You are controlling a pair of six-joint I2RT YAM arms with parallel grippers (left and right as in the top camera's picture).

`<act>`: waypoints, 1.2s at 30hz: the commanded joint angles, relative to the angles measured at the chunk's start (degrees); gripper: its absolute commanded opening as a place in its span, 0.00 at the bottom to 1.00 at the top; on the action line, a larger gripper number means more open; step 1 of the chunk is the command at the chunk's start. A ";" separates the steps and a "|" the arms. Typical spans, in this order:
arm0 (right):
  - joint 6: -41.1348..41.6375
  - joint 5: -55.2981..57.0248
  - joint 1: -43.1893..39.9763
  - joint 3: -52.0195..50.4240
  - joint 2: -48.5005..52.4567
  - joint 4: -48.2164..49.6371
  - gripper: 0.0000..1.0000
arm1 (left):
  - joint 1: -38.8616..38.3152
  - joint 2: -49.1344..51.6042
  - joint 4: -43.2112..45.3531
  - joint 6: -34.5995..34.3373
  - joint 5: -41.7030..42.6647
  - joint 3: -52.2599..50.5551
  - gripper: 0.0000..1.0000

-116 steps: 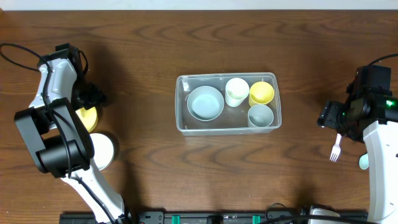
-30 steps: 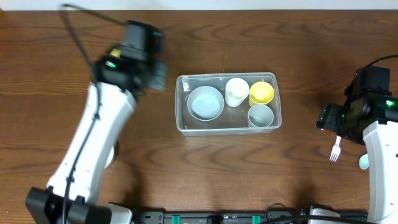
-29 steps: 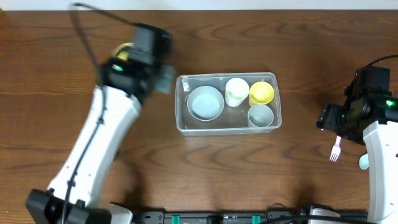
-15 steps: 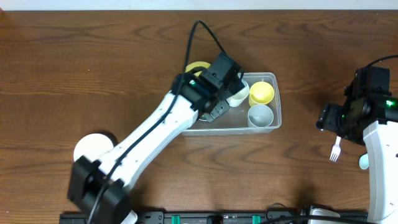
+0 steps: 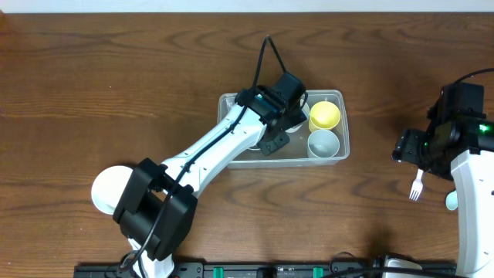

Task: Pack container
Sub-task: 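Carry the yellow bowl into the container's left end and release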

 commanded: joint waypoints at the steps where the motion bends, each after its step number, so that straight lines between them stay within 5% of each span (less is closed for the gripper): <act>1: -0.79 -0.26 -0.35 0.15 -0.26 -0.09 0.81 | 1.49 -0.15 0.44 0.90 3.37 0.48 0.06; 22: -0.79 -0.26 -0.35 0.15 -0.26 -0.22 0.81 | 3.98 -0.11 0.96 0.66 4.39 -0.15 0.05; 24: -0.79 -0.26 -0.35 0.15 -0.26 -0.24 0.81 | 3.98 -0.11 0.57 0.66 4.39 -0.15 0.14; 26: -0.79 -0.26 -0.35 0.15 -0.26 -0.22 0.81 | 3.98 -0.11 0.28 0.66 4.39 -0.15 0.34; 34: -0.79 -0.24 -0.35 0.15 -0.26 -0.22 0.81 | 3.98 -0.11 0.17 0.66 4.37 -0.15 0.37; 36: -0.79 -0.24 -0.35 0.15 -0.26 -0.22 0.82 | 3.98 -0.24 0.15 0.66 4.35 -0.13 0.30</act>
